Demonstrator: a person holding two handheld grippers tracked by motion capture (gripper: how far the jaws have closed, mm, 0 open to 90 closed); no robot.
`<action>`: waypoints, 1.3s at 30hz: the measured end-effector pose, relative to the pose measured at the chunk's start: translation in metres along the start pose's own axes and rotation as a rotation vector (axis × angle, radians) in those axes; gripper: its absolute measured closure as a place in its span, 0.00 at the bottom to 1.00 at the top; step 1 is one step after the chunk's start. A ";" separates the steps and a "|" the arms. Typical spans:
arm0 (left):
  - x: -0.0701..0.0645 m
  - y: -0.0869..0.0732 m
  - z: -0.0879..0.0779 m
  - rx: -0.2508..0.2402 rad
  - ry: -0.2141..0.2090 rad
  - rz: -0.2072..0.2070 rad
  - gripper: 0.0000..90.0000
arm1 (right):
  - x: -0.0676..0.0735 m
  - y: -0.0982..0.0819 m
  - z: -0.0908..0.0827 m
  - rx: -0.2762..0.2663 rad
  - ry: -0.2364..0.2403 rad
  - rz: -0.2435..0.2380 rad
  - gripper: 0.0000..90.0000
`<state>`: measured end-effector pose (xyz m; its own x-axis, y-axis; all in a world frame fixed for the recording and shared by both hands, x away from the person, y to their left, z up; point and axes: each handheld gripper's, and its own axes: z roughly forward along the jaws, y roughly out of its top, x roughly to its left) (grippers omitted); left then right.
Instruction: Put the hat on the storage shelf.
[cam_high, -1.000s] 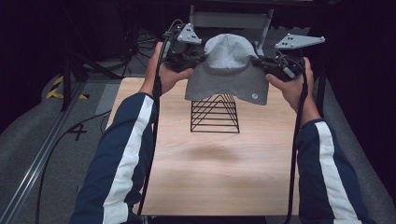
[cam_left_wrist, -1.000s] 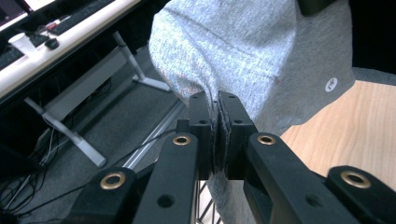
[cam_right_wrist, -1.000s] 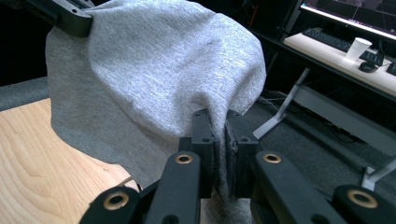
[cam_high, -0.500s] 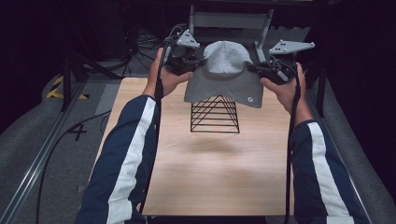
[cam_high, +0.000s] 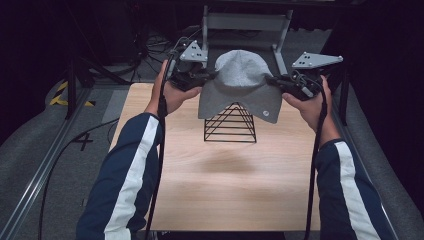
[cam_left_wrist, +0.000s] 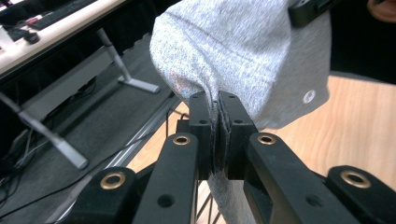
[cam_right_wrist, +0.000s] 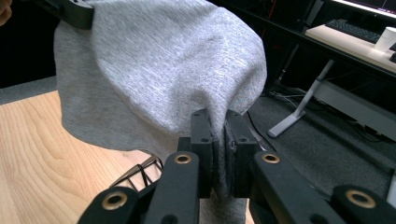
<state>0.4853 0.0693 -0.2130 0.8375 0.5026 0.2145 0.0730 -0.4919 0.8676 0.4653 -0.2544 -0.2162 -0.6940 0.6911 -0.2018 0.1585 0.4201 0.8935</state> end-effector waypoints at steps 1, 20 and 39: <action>0.000 -0.002 0.002 0.002 0.001 -0.009 0.95 | 0.001 -0.001 0.002 0.006 0.000 -0.004 0.94; -0.004 -0.061 0.047 0.070 -0.032 -0.062 0.94 | 0.011 -0.056 0.046 0.121 0.046 0.021 0.94; -0.023 -0.131 0.086 0.127 -0.037 -0.112 0.95 | 0.016 -0.128 0.080 0.238 0.058 0.088 0.94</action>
<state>0.5031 0.0616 -0.3699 0.8395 0.5339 0.1008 0.2332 -0.5216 0.8207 0.4898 -0.2500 -0.3656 -0.7083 0.6991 -0.0976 0.3765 0.4912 0.7855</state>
